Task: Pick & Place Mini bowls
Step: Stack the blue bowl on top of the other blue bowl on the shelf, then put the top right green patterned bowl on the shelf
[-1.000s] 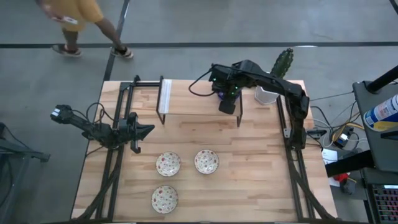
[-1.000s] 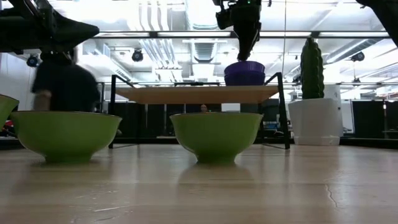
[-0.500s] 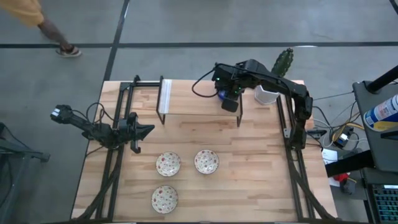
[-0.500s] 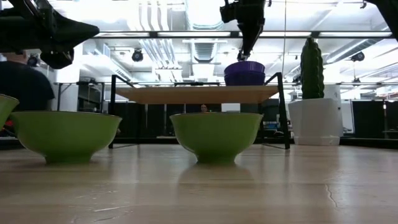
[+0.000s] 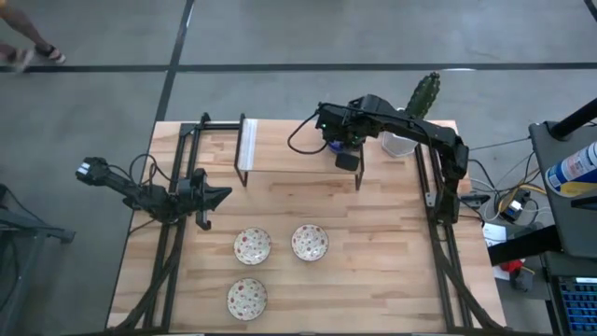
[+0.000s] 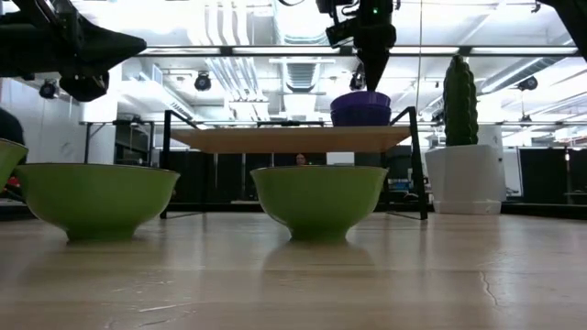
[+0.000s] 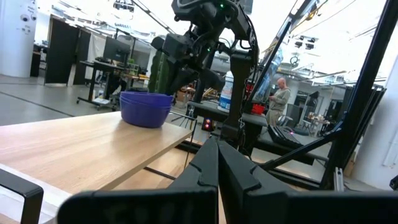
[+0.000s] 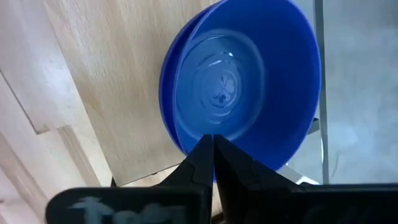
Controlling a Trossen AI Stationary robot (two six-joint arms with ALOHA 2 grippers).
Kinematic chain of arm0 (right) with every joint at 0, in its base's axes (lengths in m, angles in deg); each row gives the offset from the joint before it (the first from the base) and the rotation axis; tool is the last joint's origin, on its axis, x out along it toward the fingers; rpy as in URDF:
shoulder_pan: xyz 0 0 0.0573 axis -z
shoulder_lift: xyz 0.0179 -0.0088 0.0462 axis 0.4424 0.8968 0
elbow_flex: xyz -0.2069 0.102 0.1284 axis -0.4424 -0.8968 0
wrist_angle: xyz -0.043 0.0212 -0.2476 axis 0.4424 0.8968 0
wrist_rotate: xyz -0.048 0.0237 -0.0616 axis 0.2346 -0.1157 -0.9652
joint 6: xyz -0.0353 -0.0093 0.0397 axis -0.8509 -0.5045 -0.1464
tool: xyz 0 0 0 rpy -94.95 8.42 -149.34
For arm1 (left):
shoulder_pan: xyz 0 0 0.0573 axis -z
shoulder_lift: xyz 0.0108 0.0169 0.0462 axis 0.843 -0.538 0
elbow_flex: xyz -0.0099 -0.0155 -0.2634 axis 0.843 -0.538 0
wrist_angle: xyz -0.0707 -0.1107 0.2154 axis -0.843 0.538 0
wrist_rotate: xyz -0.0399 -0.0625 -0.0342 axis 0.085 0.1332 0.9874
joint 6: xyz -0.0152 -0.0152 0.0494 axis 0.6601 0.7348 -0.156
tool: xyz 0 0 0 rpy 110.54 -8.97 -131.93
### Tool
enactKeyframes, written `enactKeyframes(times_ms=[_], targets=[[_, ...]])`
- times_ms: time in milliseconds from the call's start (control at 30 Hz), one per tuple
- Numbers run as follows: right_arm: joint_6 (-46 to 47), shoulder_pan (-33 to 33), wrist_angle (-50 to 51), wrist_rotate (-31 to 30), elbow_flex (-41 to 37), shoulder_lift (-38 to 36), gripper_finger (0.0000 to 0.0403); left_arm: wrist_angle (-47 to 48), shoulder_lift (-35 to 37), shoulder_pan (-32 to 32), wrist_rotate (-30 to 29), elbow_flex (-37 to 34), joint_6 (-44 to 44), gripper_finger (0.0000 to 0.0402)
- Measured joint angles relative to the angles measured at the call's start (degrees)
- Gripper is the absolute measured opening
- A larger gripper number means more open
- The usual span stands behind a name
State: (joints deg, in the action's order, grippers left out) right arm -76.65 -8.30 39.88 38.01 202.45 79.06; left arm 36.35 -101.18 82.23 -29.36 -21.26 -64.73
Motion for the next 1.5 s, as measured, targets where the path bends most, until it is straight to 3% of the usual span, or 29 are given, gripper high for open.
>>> enactKeyframes(times_ms=[733,1500], targets=[[0.9,-0.59,-0.76,5.15,-0.24,0.02,0.0008,0.0,0.0,0.0,0.0,0.0,-0.01,0.0],[-0.47,-1.87,-0.68,2.81,1.84,-0.07,0.0008,0.02,0.0,-0.01,-0.01,-0.01,-0.01,0.0]])
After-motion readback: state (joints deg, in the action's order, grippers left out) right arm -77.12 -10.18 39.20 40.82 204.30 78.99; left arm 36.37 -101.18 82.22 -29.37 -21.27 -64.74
